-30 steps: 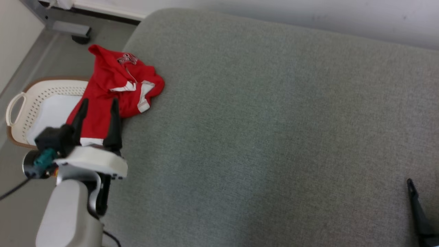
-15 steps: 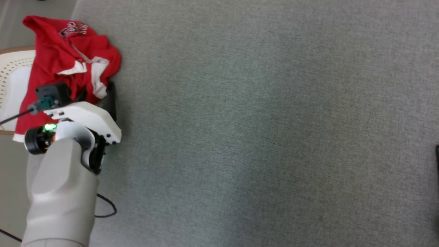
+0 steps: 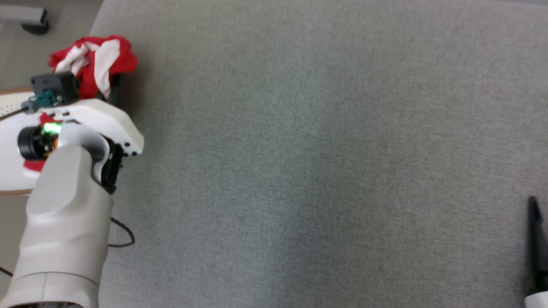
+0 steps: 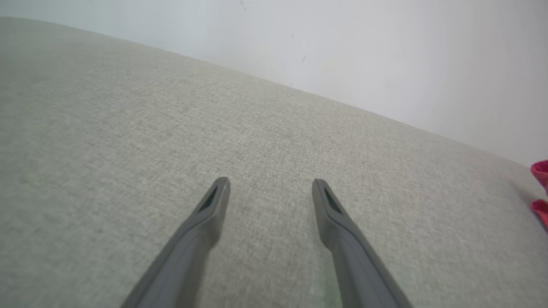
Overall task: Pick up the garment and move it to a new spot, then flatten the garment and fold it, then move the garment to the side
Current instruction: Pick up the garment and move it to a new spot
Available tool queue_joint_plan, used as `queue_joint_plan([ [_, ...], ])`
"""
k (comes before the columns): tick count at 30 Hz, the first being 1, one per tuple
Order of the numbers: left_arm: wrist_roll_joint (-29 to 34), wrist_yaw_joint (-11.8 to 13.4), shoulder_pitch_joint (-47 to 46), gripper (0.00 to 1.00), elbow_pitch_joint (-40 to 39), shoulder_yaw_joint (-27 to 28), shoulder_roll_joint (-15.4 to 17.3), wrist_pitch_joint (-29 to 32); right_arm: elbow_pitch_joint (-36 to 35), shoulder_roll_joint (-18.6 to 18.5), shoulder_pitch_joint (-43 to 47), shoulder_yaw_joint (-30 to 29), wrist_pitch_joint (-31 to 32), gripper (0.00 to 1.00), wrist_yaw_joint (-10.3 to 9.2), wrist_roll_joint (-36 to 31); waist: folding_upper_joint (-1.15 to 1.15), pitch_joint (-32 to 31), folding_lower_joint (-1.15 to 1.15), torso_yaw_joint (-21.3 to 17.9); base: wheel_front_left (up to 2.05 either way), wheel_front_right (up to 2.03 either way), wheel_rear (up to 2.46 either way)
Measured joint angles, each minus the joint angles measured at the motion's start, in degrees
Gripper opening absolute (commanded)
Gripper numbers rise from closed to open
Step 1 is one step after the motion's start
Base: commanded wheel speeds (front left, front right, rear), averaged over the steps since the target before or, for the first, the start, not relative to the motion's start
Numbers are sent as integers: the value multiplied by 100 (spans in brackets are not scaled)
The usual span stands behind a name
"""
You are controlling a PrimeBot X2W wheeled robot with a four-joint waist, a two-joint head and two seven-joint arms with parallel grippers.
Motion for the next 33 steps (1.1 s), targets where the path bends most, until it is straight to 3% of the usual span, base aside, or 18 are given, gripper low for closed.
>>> queue_joint_plan([
  [7,-293,-121,-46,0,-1079,-569,-15,679,746,470,-3,335,-110,100,4,0,0,-757,0,-165,0,0,0],
  [16,-2117,-129,1050,0,-4206,-1790,42,2156,1067,745,-40,299,-141,100,4,29,0,-1648,-1,-660,0,0,0],
  [21,-2754,-93,1762,0,-5687,-2129,-308,2680,1091,834,35,192,-143,100,4,33,0,-1896,-1,-1066,0,0,0],
  [26,-3142,91,2217,0,-6515,-2749,-768,2822,1102,913,78,123,-143,100,4,33,0,-2010,-1,-1436,0,0,0],
  [33,-3674,583,2420,0,-6749,-3687,-898,2168,1113,970,76,136,-143,100,4,33,0,-1968,-1,-1856,0,0,0],
])
